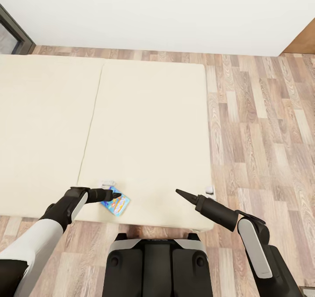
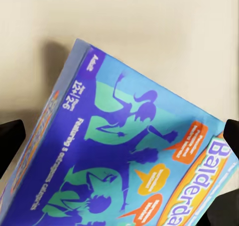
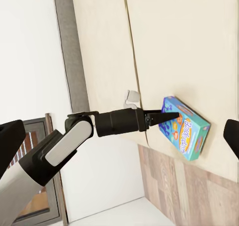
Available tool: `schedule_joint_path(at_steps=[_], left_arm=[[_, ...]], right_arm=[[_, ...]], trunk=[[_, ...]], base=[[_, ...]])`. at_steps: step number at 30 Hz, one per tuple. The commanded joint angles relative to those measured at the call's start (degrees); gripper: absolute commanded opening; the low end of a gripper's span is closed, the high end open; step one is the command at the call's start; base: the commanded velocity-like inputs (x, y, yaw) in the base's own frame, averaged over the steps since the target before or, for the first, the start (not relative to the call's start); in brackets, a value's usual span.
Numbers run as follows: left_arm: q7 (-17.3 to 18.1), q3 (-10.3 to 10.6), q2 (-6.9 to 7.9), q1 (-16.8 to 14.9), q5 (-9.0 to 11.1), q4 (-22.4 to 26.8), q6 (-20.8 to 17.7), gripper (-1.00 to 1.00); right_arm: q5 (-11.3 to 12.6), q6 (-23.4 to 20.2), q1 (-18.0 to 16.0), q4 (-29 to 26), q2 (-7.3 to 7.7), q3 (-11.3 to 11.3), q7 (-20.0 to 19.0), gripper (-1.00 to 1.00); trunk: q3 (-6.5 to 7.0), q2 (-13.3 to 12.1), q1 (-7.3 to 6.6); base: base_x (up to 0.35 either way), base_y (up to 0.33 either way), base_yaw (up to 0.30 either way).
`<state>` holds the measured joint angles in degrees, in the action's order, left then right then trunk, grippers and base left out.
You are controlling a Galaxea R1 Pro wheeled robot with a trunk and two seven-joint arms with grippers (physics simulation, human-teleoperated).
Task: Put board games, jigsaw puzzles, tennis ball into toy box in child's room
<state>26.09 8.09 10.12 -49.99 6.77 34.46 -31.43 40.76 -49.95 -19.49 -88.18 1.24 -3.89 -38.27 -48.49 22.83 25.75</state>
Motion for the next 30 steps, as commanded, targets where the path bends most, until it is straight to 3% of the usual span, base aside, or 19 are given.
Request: schedule_joint_path(at_steps=[1, 15, 30], left_arm=[[-0.2, 0.3, 0.07, 0.0, 0.6, 0.1, -0.5, 1.0], [-0.2, 0.0, 0.04, 0.0, 0.5, 0.1, -1.0, 1.0], [-0.2, -0.5, 1.6, -0.2, 0.5, 0.1, -4.3, 1.0]], right_arm=[[0.0, -0.3, 0.0, 0.0, -0.01, -0.1, -0.1, 1.0], [0.0, -0.3, 0.0, 0.0, 0.04, -0.1, -0.1, 1.0], [0.0, -0.3, 0.0, -0.1, 0.07, -0.1, -0.2, 1.0]], trunk=[[-0.06, 0.1, 0.03], [-0.06, 0.1, 0.03], [-0.06, 0.1, 0.03]], base=[[-0.012, -0.036, 0.0], [-0.002, -0.076, 0.0], [0.0, -0.002, 0.0]])
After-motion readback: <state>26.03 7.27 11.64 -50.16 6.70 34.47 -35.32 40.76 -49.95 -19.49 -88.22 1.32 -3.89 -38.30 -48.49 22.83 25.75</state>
